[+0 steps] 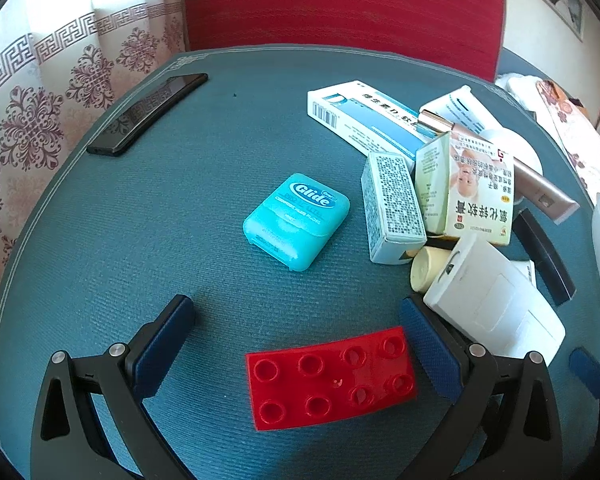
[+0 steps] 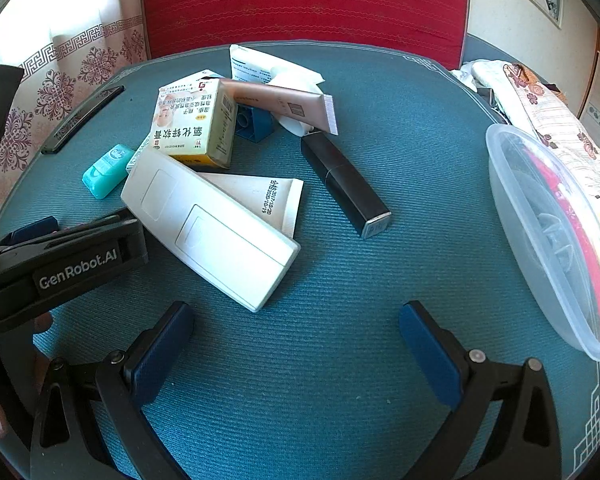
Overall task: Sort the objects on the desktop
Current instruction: 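Place the clear plastic bowl on the table with the right hand, then grasp the red Lego brick with the left gripper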
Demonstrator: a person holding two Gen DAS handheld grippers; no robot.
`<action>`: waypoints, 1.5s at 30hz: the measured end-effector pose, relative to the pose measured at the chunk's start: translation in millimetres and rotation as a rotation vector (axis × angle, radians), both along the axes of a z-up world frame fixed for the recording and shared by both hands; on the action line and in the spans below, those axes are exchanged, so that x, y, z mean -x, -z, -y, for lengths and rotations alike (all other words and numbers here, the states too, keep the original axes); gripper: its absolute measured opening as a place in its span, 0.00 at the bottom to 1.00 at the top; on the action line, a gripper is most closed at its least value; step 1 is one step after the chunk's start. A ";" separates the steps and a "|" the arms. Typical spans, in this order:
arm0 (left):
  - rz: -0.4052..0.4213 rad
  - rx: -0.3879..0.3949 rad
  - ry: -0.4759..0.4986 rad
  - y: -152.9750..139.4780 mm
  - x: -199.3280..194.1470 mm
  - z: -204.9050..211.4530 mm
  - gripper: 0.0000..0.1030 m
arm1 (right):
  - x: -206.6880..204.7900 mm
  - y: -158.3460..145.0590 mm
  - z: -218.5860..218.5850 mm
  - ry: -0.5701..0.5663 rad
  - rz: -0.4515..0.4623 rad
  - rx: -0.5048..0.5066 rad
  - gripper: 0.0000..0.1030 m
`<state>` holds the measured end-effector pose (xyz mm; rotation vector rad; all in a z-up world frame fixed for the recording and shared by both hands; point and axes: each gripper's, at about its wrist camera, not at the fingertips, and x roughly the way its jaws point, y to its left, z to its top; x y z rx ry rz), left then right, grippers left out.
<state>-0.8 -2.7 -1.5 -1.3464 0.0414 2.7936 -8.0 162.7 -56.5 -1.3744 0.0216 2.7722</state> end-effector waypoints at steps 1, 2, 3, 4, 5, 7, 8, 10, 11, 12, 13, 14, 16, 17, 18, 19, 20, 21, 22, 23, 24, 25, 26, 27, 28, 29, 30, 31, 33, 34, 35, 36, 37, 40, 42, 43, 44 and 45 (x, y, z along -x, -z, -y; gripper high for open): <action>0.000 0.001 0.014 -0.2 -0.6 0.7 1.00 | 0.1 0.1 -0.1 0.000 0.000 0.000 1.00; 0.001 0.000 0.030 -0.2 -1.3 1.9 1.00 | 0.1 -0.1 0.0 0.000 0.000 0.000 1.00; 0.002 0.001 0.048 -0.2 -2.0 2.8 1.00 | 0.1 -0.1 0.0 0.000 0.000 0.000 1.00; 0.002 0.001 0.064 -0.2 -2.7 3.6 1.00 | 0.1 -0.2 0.1 0.000 0.001 0.000 1.00; 0.002 0.001 0.076 -0.1 -3.6 4.3 1.00 | 0.2 -0.2 0.1 0.000 0.001 -0.001 1.00; 0.002 0.003 0.086 0.4 -3.7 4.3 1.00 | -2.2 -0.8 -1.1 0.000 0.000 -0.002 1.00; 0.002 0.006 0.086 0.5 -3.8 3.5 1.00 | -2.2 -0.7 -1.2 0.000 0.001 -0.002 1.00; 0.000 0.013 0.085 0.8 -2.7 1.6 1.00 | -2.5 -0.4 -1.6 0.000 0.000 -0.003 1.00; -0.001 0.014 0.083 0.9 -3.6 1.1 1.00 | -2.7 -0.3 -2.2 0.000 0.000 -0.003 1.00; -0.001 0.014 0.081 0.5 -4.0 1.8 1.00 | -2.6 -0.4 -2.3 0.000 0.000 -0.003 1.00; -0.002 0.015 0.078 0.5 -4.2 1.6 1.00 | -2.4 -0.5 -2.0 0.000 0.001 -0.004 1.00; -0.002 0.015 0.076 0.3 -5.0 1.7 1.00 | -2.7 -0.2 -2.4 0.000 0.001 -0.002 1.00; -0.002 0.014 0.073 0.3 -5.0 1.7 1.00 | -6.9 -0.2 -6.2 0.000 0.000 -0.002 1.00; -0.002 0.013 0.073 0.5 -4.9 1.9 1.00 | -2.9 1.5 -3.1 0.000 0.001 -0.002 1.00; -0.002 0.011 0.073 0.6 -5.3 2.1 1.00 | -2.5 1.8 -2.5 0.000 0.001 -0.003 1.00; -0.001 0.011 0.073 0.5 -5.0 2.0 1.00 | -2.4 1.9 -2.6 0.000 0.001 -0.003 1.00; -0.001 0.011 0.073 0.5 -5.1 1.9 1.00 | -0.8 1.3 0.5 0.000 0.001 -0.005 1.00; -0.001 0.010 0.073 0.6 -5.0 1.9 1.00 | -1.0 0.9 1.8 0.000 0.001 -0.005 1.00; 0.000 0.011 0.074 0.3 -4.6 1.8 1.00 | -1.5 1.0 2.2 0.000 0.001 -0.005 1.00; 0.000 0.011 0.074 0.3 -4.7 1.8 1.00 | -1.2 1.1 3.3 0.001 0.001 -0.004 1.00; 0.000 0.011 0.073 0.3 -4.8 1.8 1.00 | -1.1 0.9 3.4 0.001 0.001 -0.005 1.00; 0.000 0.011 0.073 0.2 -4.6 2.1 1.00 | -1.2 0.8 3.3 0.001 0.001 -0.005 1.00; 0.000 0.011 0.073 0.1 -4.7 2.3 1.00 | -2.0 0.9 3.2 0.001 0.001 -0.005 1.00; 0.001 0.010 0.073 0.2 -4.4 2.5 1.00 | -1.4 0.5 3.0 0.001 0.001 -0.005 1.00; 0.001 0.011 0.073 0.2 -4.4 2.4 1.00 | -1.2 0.3 3.0 0.001 0.002 -0.005 1.00; 0.001 0.011 0.073 0.2 -4.5 2.4 1.00 | -0.9 0.2 3.7 0.001 0.002 -0.007 1.00; 0.001 0.011 0.073 0.2 -4.4 2.3 1.00 | -1.6 0.0 3.6 0.001 0.002 -0.008 1.00; 0.001 0.010 0.074 0.1 -4.2 2.2 1.00 | -1.1 -0.1 3.8 0.001 0.003 -0.007 1.00; 0.006 0.008 0.088 0.1 -4.2 3.1 1.00 | 0.2 -0.2 4.0 -0.007 0.005 -0.008 1.00; 0.007 0.003 0.097 -0.1 -4.1 4.5 1.00 | -0.5 -0.3 3.5 -0.016 0.007 -0.008 1.00; 0.009 -0.003 0.108 -0.4 -4.2 6.1 1.00 | -1.0 -0.5 3.0 -0.031 0.010 -0.008 1.00; 0.011 -0.003 0.120 -0.7 -4.0 7.1 1.00 | -2.6 -0.3 2.1 -0.055 0.014 -0.009 1.00; 0.013 0.001 0.135 -0.8 -4.5 7.7 1.00 | -3.8 -0.1 1.5 -0.073 0.016 -0.010 1.00; 0.012 -0.008 0.156 -2.5 -4.4 12.3 1.00 | -9.2 0.1 -0.8 -0.127 0.019 -0.014 1.00; 0.005 -0.011 0.155 -3.9 -2.5 14.8 1.00 | -12.4 0.0 -1.5 -0.150 0.018 -0.016 1.00; 0.000 -0.008 0.153 -4.9 -1.4 15.9 1.00 | -14.0 0.0 -1.8 -0.159 0.018 -0.017 1.00; -0.008 -0.003 0.150 -6.3 -0.9 18.1 1.00 | -16.2 0.0 -3.0 -0.169 0.017 -0.019 1.00; -0.013 0.002 0.147 -7.6 0.5 19.6 1.00 | -18.1 0.0 -3.7 -0.182 0.018 -0.022 1.00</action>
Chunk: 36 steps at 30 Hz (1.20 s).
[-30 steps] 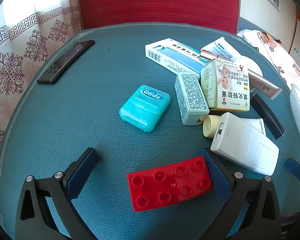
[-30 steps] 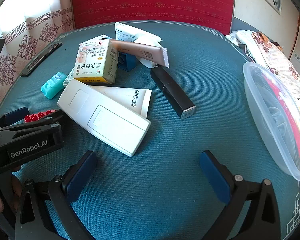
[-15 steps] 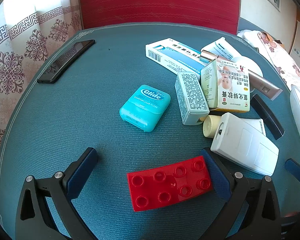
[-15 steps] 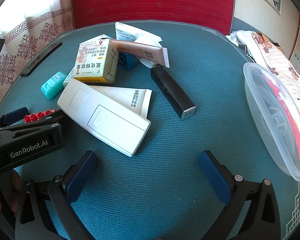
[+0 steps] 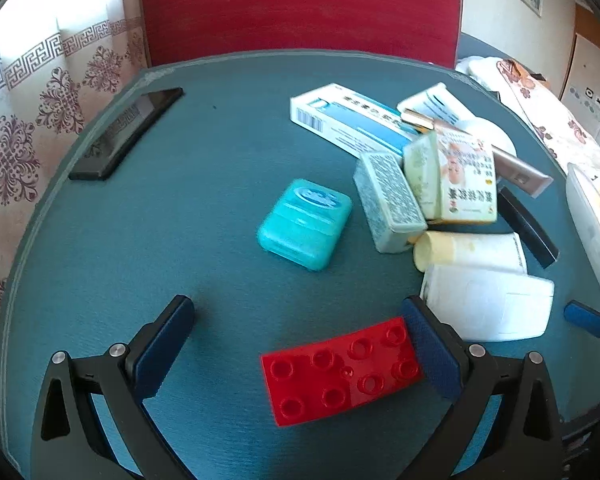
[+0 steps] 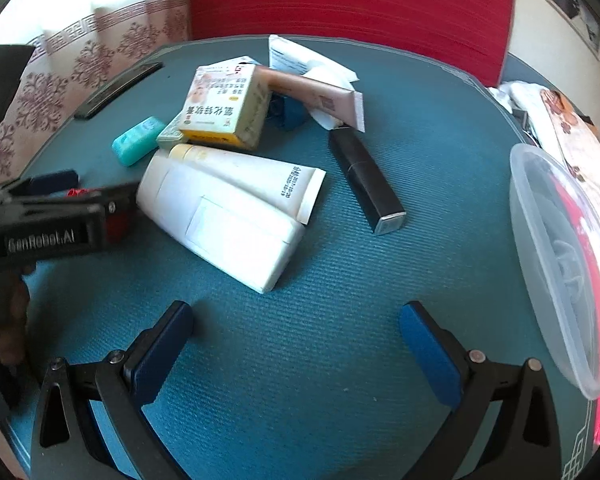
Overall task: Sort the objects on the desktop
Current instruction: 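Grasp the red Lego brick with the left gripper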
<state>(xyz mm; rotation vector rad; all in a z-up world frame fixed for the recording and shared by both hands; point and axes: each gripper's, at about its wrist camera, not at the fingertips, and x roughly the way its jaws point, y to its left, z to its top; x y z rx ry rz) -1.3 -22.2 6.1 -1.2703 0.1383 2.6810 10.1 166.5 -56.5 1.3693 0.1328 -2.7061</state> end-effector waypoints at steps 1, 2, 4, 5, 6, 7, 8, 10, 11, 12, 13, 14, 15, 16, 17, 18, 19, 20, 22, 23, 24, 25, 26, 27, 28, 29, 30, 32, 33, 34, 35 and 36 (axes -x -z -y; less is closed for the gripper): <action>-0.006 0.005 -0.003 -1.7 1.3 1.8 1.00 | -0.8 -0.2 -0.5 -0.009 0.000 0.000 1.00; -0.012 0.009 -0.007 -3.7 3.1 3.5 1.00 | -2.1 -0.3 -1.2 -0.016 0.000 0.001 1.00; -0.018 0.007 -0.014 -6.9 7.7 7.6 1.00 | -5.6 -0.4 -1.8 -0.030 -0.003 0.000 1.00; -0.015 0.001 -0.015 -7.5 11.5 9.2 1.00 | -7.5 -0.4 -2.0 -0.035 -0.004 0.001 1.00; -0.008 -0.006 -0.014 -7.6 15.4 10.5 1.00 | -8.2 -0.4 -1.2 -0.039 -0.004 -0.001 1.00; -0.001 -0.013 -0.011 -7.3 18.8 11.3 1.00 | -9.6 -0.4 -1.3 -0.041 -0.004 -0.002 1.00; 0.004 -0.021 -0.011 -6.8 21.8 12.0 1.00 | -11.2 -0.7 -1.4 -0.044 -0.004 -0.003 1.00; 0.009 -0.028 -0.010 -6.4 27.4 13.0 1.00 | -10.8 -1.2 -1.7 -0.052 -0.003 -0.005 1.00; 0.010 -0.025 -0.009 -6.1 28.5 12.7 1.00 | -13.1 -1.1 -2.7 -0.054 -0.003 -0.004 1.00; 0.012 -0.016 -0.010 -5.6 30.0 12.3 1.00 | -16.6 -1.8 -5.2 -0.056 -0.003 -0.003 1.00; 0.013 -0.008 -0.013 -5.5 31.1 12.4 1.00 | -16.2 -2.4 -9.6 -0.056 0.000 -0.002 1.00; 0.013 -0.004 -0.015 -5.8 31.5 13.1 1.00 | -15.6 -2.7 -9.1 -0.055 0.000 -0.002 1.00; 0.012 -0.008 -0.016 -6.2 32.2 14.3 1.00 | -17.2 -2.9 -10.9 -0.055 -0.001 0.000 1.00; 0.012 -0.015 -0.014 -6.3 32.2 15.6 1.00 | -19.0 -3.1 -12.4 -0.055 -0.002 0.002 1.00; 0.012 -0.024 -0.009 -6.7 30.1 17.8 1.00 | -20.1 -3.4 -13.2 -0.055 -0.002 0.004 1.00; 0.014 -0.030 -0.003 -6.7 27.5 19.7 1.00 | -21.7 -3.6 -13.9 -0.055 -0.003 0.004 1.00; 0.017 -0.034 0.005 -6.6 24.5 21.4 1.00 | -23.2 -3.8 -14.7 -0.055 -0.003 0.005 1.00; 0.021 -0.042 0.017 -6.0 21.0 23.0 1.00 | -24.2 -4.1 -15.1 -0.055 -0.003 0.006 1.00; 0.030 -0.064 0.050 -6.3 10.9 26.7 1.00 | -27.0 -4.5 -16.2 -0.056 -0.004 0.012 1.00; 0.031 -0.076 0.068 -6.6 6.0 27.4 1.00 | -18.0 -4.5 -8.5 -0.057 -0.004 0.013 1.00; 0.031 -0.083 0.085 -6.9 1.6 26.9 1.00 | -18.8 -4.9 -9.8 -0.058 -0.005 0.020 1.00; 0.028 -0.087 0.100 -7.7 -2.3 25.8 1.00 | -18.8 -5.6 -11.7 -0.059 -0.005 0.030 1.00; 0.022 -0.090 0.119 -9.1 -7.4 24.6 1.00 | -20.4 -6.5 -13.6 -0.062 -0.008 0.045 1.00; 0.018 -0.089 0.129 -9.8 -10.1 22.9 1.00 | -19.2 -6.7 -17.7 -0.063 -0.008 0.058 1.00; 0.014 -0.086 0.138 -10.9 -13.6 21.7 1.00 | -21.0 -7.5 -20.6 -0.065 -0.010 0.078 1.00; 0.009 -0.085 0.149 -12.3 -17.3 20.5 1.00 | -22.2 -8.5 -23.8 -0.066 -0.012 0.097 1.00; 0.005 -0.085 0.159 -13.9 -21.8 18.2 1.00 | -22.7 -10.1 -26.6 -0.065 -0.014 0.120 1.00; 0.000 -0.086 0.167 -16.3 -27.5 15.6 1.00 | -26.1 -12.0 -31.0 -0.062 -0.017 0.154 1.00; 0.002 -0.087 0.169 -16.8 -27.0 14.3 1.00 | -27.9 -12.7 -33.2 -0.062 -0.018 0.168 1.00; 0.005 -0.089 0.171 -16.5 -28.6 12.8 1.00 | -27.5 -13.6 -34.4 -0.062 -0.019 0.174 1.00; 0.007 -0.090 0.174 -15.5 -29.9 11.2 1.00 | -28.2 -14.8 -34.5 -0.063 -0.021 0.179 1.00; 0.010 -0.086 0.174 -14.1 -31.3 9.7 1.00 | -29.9 -15.9 -33.1 -0.067 -0.024 0.181 1.00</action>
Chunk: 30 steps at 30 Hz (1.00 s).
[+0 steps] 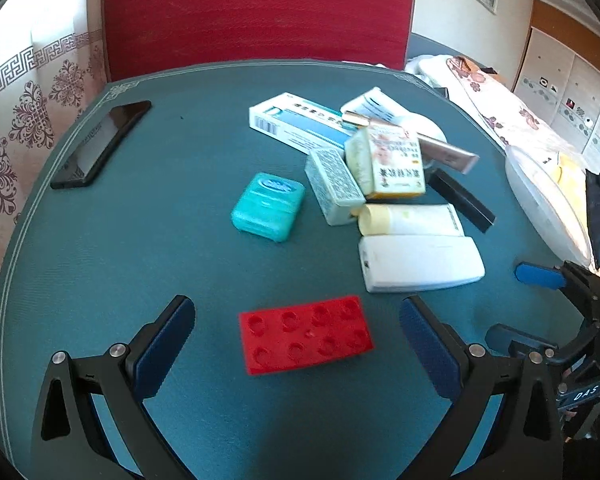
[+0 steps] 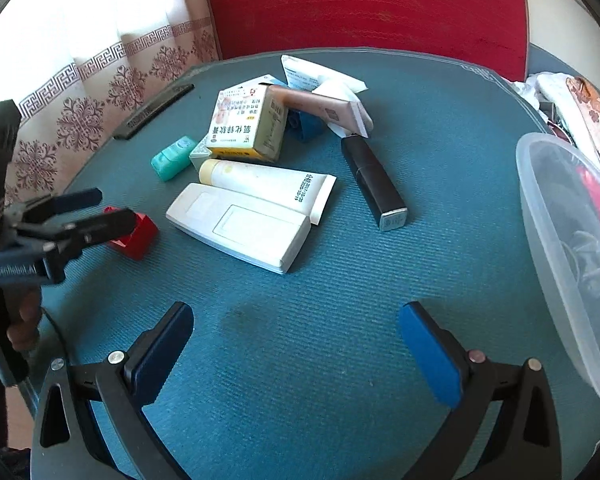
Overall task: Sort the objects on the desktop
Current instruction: 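Grasp the red Lego brick with the left gripper, then lift the red brick with the left gripper while the right gripper grasps the white remote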
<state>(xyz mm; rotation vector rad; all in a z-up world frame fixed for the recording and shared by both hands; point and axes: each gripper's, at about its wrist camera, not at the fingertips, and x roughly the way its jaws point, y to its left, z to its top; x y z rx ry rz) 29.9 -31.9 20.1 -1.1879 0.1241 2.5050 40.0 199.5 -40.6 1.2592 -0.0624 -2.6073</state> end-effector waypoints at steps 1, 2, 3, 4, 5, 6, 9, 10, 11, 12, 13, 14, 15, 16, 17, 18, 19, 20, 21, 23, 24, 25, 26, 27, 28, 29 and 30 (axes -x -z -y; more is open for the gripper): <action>0.004 0.006 -0.003 1.7 -0.3 -1.8 1.00 | -3.8 -1.2 -0.1 -0.003 -0.003 0.002 1.00; 0.007 0.016 -0.006 3.9 -0.9 -3.4 1.00 | -5.5 -2.1 -0.5 -0.005 -0.007 0.003 1.00; 0.011 0.027 -0.013 6.7 -1.4 -3.8 1.00 | -7.5 -3.1 0.1 -0.007 -0.011 0.003 1.00; 0.014 0.039 -0.021 9.1 -1.0 -4.5 1.00 | -7.9 -4.9 0.7 -0.011 -0.017 0.003 1.00; 0.017 0.051 -0.031 11.5 -2.0 -5.0 1.00 | -10.1 -6.7 1.3 -0.017 -0.025 0.003 1.00; 0.020 0.063 -0.041 13.9 -2.0 -4.8 1.00 | -8.0 -7.1 4.5 -0.022 -0.029 0.000 1.00; 0.025 0.076 -0.066 17.1 -1.2 -2.4 0.99 | -8.3 -9.5 11.5 -0.038 -0.052 -0.019 1.00; 0.023 0.072 -0.071 16.5 -1.5 -1.3 0.98 | -7.8 -10.9 14.2 -0.044 -0.059 -0.027 1.00; 0.019 0.067 -0.076 15.9 -2.0 -0.1 0.91 | -7.6 -12.5 17.6 -0.053 -0.065 -0.035 1.00; 0.016 0.066 -0.081 15.4 -2.2 0.8 0.87 | -6.1 -13.9 22.0 -0.062 -0.073 -0.045 1.00; 0.010 0.069 -0.086 14.7 -2.6 1.5 0.81 | -7.4 -14.8 23.3 -0.068 -0.078 -0.048 1.00; 0.005 0.067 -0.089 14.1 -2.9 2.1 0.76 | -6.8 -15.6 25.5 -0.076 -0.080 -0.050 1.00; 0.001 0.062 -0.089 13.4 -3.2 2.9 0.73 | -6.8 -17.1 26.7 -0.087 -0.082 -0.047 1.00; -0.003 0.058 -0.090 12.8 -3.7 3.7 0.69 | -5.8 -18.3 27.8 -0.095 -0.084 -0.042 1.00; -0.004 0.053 -0.089 12.5 -4.1 4.3 0.69 | -4.2 -19.8 28.6 -0.101 -0.085 -0.036 1.00; -0.005 0.048 -0.089 12.2 -5.0 5.0 0.69 | -3.5 -21.3 27.3 -0.105 -0.087 -0.033 1.00; -0.005 0.042 -0.090 11.9 -5.5 6.1 0.69 | -0.7 -22.4 28.6 -0.106 -0.089 -0.031 1.00; -0.006 0.037 -0.091 11.4 -5.9 7.0 0.69 | 0.7 -24.1 28.2 -0.109 -0.094 -0.028 1.00; -0.007 0.030 -0.093 10.8 -6.4 8.1 0.69 | 2.5 -26.1 28.0 -0.113 -0.100 -0.024 1.00; -0.008 0.020 -0.102 9.8 -6.8 10.9 0.69 | 6.5 -29.2 27.4 -0.122 -0.108 -0.012 1.00; -0.008 0.016 -0.109 9.4 -7.2 12.5 0.69 | 10.5 -30.4 27.5 -0.128 -0.112 -0.003 1.00; -0.007 0.011 -0.114 9.2 -7.3 14.2 0.69 | 13.9 -30.6 26.9 -0.130 -0.114 0.002 0.99; -0.005 0.008 -0.118 9.4 -7.3 15.2 0.69 | 17.3 -30.0 26.1 -0.127 -0.112 0.007 0.99; -0.004 0.006 -0.121 9.4 -8.0 16.4 0.69 | 23.6 -28.7 24.6 -0.123 -0.103 0.019 0.98; -0.004 0.005 -0.124 9.5 -8.2 17.2 0.69 | 27.7 -27.9 23.3 -0.119 -0.095 0.032 0.95; -0.004 0.004 -0.127 9.5 -8.4 18.1 0.69 | 32.1 -26.8 21.9 -0.116 -0.086 0.048 0.93; -0.005 0.005 -0.129 9.6 -8.9 18.9 0.69 | 36.6 -25.3 20.7 -0.114 -0.075 0.067 0.93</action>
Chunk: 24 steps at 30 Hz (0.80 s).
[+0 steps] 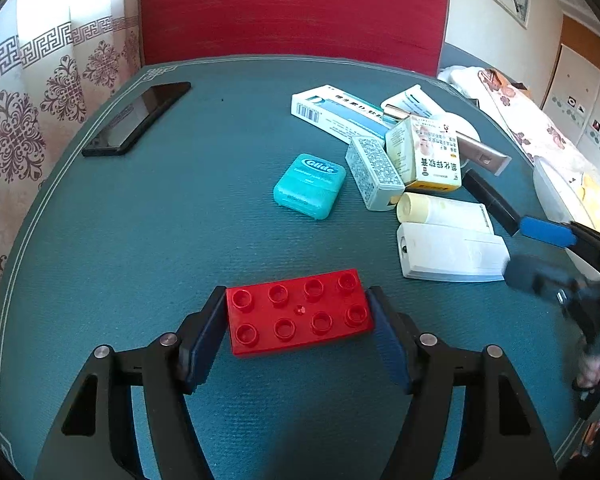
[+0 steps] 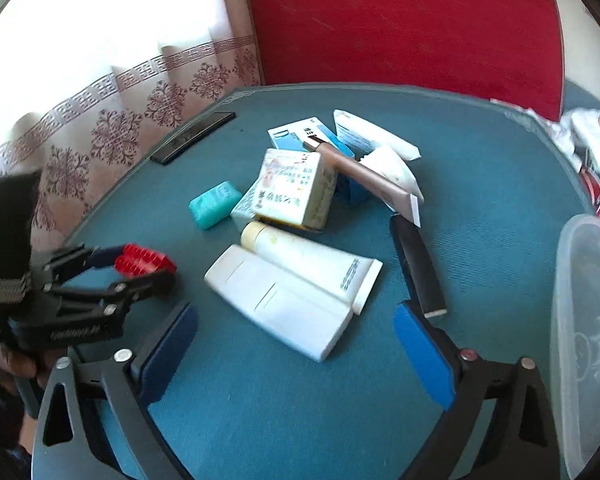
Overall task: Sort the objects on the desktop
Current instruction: 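Lift the red brick with the left gripper while the right gripper grasps the white remote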
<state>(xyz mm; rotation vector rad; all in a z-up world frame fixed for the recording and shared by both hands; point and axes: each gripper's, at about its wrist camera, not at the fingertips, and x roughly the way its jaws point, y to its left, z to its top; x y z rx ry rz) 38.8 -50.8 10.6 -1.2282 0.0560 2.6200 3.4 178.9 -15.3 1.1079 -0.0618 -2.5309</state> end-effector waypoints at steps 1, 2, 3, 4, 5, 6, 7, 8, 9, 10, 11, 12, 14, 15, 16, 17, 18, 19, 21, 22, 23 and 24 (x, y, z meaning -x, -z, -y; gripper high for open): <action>0.000 0.001 -0.002 0.0 -0.4 0.6 0.69 | 4.4 1.9 -0.4 0.003 0.011 0.012 0.90; -0.001 0.000 -0.004 0.2 -0.4 1.5 0.69 | 7.4 3.8 0.3 0.006 0.020 0.016 0.88; -0.001 -0.001 -0.008 0.2 -1.1 2.5 0.69 | 9.7 5.6 1.4 0.005 0.026 0.018 0.86; -0.001 -0.003 -0.010 0.4 -1.0 3.3 0.69 | 10.6 7.4 2.9 0.001 0.032 0.019 0.84; -0.001 -0.005 -0.012 0.5 -1.0 4.2 0.69 | 10.6 8.9 5.0 -0.006 0.038 0.018 0.81; 0.000 -0.006 -0.012 0.5 -0.8 4.5 0.69 | 10.3 10.9 8.0 -0.016 0.045 0.017 0.80; -0.001 -0.007 -0.013 0.5 -1.0 4.8 0.69 | 8.6 12.5 11.1 -0.025 0.047 0.010 0.79; -0.001 -0.008 -0.012 0.5 -1.1 5.3 0.69 | 5.7 13.0 13.5 -0.031 0.043 0.002 0.79; -0.001 -0.009 -0.011 0.5 -1.2 5.8 0.69 | 3.0 13.6 16.3 -0.046 0.050 0.001 0.79; -0.002 -0.009 -0.010 0.8 -1.4 5.9 0.69 | 0.7 13.7 17.1 -0.063 0.060 0.010 0.77; -0.001 -0.010 -0.009 1.1 -1.3 6.1 0.69 | -2.7 14.1 19.1 -0.083 0.072 0.019 0.76; -0.001 -0.012 -0.008 1.6 -1.3 6.2 0.69 | -7.6 15.5 22.6 -0.112 0.086 0.023 0.76; -0.002 -0.015 -0.008 1.9 -1.5 6.5 0.69 | -15.4 16.7 28.2 -0.144 0.087 0.009 0.76; -0.002 -0.017 -0.009 1.8 -1.5 6.6 0.69 | -19.8 17.2 31.3 -0.157 0.080 -0.005 0.76; -0.002 -0.018 -0.010 1.7 -1.6 6.4 0.69 | -22.2 17.8 33.8 -0.161 0.073 -0.021 0.76; -0.001 -0.018 -0.010 1.9 -1.4 6.2 0.69 | -22.3 17.9 35.2 -0.157 0.067 -0.033 0.76; -0.002 -0.016 -0.011 1.7 -1.6 5.7 0.69 | -20.3 17.8 36.3 -0.152 0.064 -0.040 0.75; -0.002 -0.014 -0.010 1.7 -1.9 5.4 0.69 | -17.1 17.3 37.3 -0.143 0.060 -0.047 0.74; -0.003 -0.010 -0.010 1.9 -2.3 4.5 0.69 | -8.0 16.4 40.7 -0.119 0.051 -0.065 0.73; -0.004 -0.008 -0.017 1.9 -2.6 4.4 0.69 | -4.4 16.2 42.4 -0.113 0.047 -0.071 0.71; -0.004 -0.005 -0.021 2.2 -3.0 4.1 0.69 | -1.9 16.3 43.4 -0.111 0.045 -0.077 0.69; -0.005 -0.002 -0.023 2.5 -3.5 4.0 0.69 | 1.7 17.7 46.8 -0.107 0.039 -0.089 0.68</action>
